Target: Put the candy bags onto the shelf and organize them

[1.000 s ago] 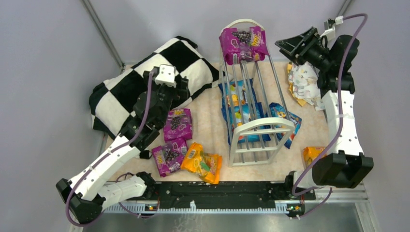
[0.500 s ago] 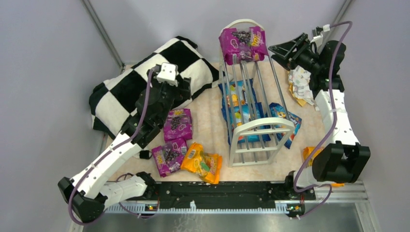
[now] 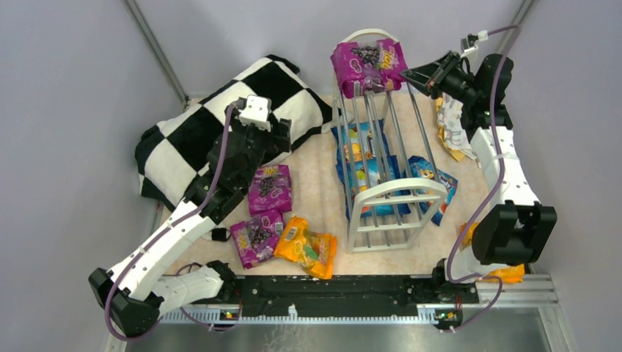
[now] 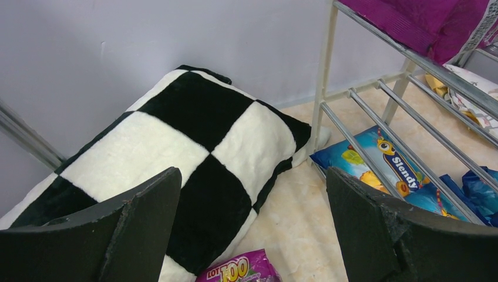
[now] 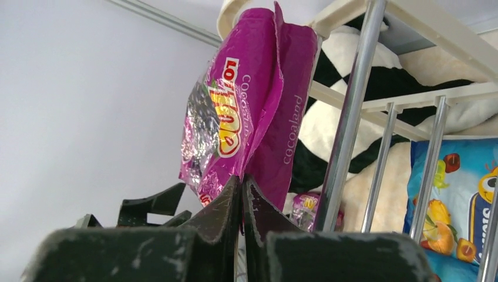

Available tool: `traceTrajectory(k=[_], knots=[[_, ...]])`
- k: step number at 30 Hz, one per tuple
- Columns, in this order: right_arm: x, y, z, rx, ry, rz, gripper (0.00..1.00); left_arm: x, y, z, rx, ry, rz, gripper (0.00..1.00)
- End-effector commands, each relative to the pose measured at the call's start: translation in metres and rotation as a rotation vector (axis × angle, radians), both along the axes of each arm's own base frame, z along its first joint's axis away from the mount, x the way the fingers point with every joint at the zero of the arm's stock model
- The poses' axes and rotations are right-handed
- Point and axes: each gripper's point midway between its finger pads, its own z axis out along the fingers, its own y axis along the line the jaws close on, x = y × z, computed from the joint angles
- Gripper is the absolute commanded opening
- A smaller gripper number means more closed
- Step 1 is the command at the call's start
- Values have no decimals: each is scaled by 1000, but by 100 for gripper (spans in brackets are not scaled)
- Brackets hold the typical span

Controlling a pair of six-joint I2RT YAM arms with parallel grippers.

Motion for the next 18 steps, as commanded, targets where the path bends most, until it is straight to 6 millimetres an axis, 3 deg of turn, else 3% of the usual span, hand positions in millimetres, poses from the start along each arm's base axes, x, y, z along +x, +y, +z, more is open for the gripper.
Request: traceTrajectory(k=[1,5,12,18], knots=[[6,-16,32,-9,-87,-24,0,-3,5,28,-41,-63,7,99],[17,-31,14,-8,-37,-2,0,-4,7,29,-39,-68,8,99],[28,-39,-32,-69,59,-22,0,-5,10,31,-34,-74,17,99],[12,-34,-3,-66,-28,2,0,-3,6,29,-38,-66,9,99]])
